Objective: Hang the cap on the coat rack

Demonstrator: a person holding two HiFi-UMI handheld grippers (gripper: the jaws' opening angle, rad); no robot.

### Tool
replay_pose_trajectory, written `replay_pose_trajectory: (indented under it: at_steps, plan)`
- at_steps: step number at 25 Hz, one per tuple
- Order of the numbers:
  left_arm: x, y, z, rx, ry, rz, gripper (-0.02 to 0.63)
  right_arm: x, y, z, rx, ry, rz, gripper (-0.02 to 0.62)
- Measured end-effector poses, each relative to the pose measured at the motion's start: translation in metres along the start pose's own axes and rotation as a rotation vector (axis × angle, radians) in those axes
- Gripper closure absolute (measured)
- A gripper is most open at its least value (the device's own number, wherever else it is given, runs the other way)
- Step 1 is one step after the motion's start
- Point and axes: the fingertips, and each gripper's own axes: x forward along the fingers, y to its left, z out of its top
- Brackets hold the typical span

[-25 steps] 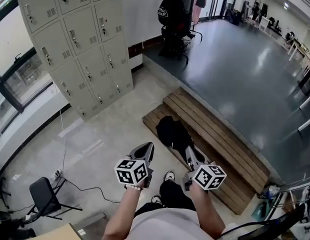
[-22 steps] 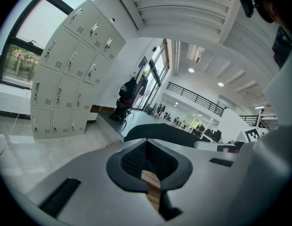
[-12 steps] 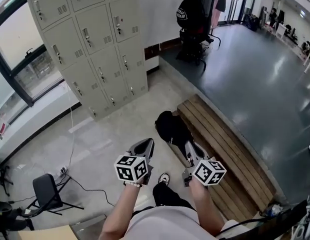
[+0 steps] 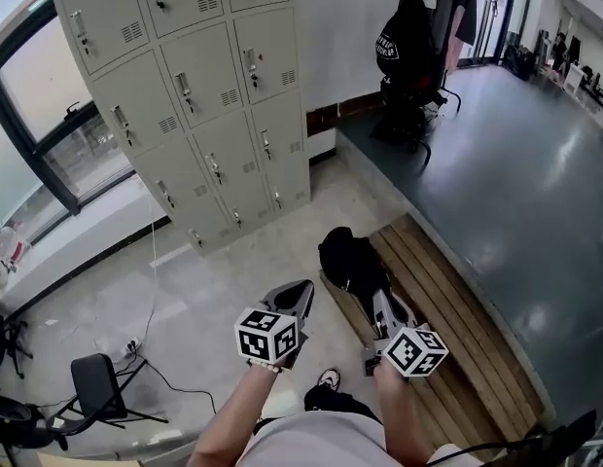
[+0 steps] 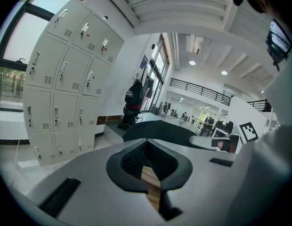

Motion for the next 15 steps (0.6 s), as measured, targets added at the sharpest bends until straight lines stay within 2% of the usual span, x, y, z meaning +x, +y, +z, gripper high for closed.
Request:
replay_pose_trajectory:
  at_steps: [6,10,15]
  plan:
    - [0.025,0.024,0.014,-0.044,-0.024,0.014,0.601,0.039,-0.026,0.014,-0.017,0.026,-0.039,0.578]
    - [0.033,0.042,0.018,-0.083,-0.031,0.036,0.601,0.058,-0.025,0.019,-0.026,0.046,-0.030,0.578]
    - [0.045,0.060,0.033,-0.092,-0.038,0.038,0.601,0.080,-0.022,0.022,-0.021,0.054,-0.026,0.578]
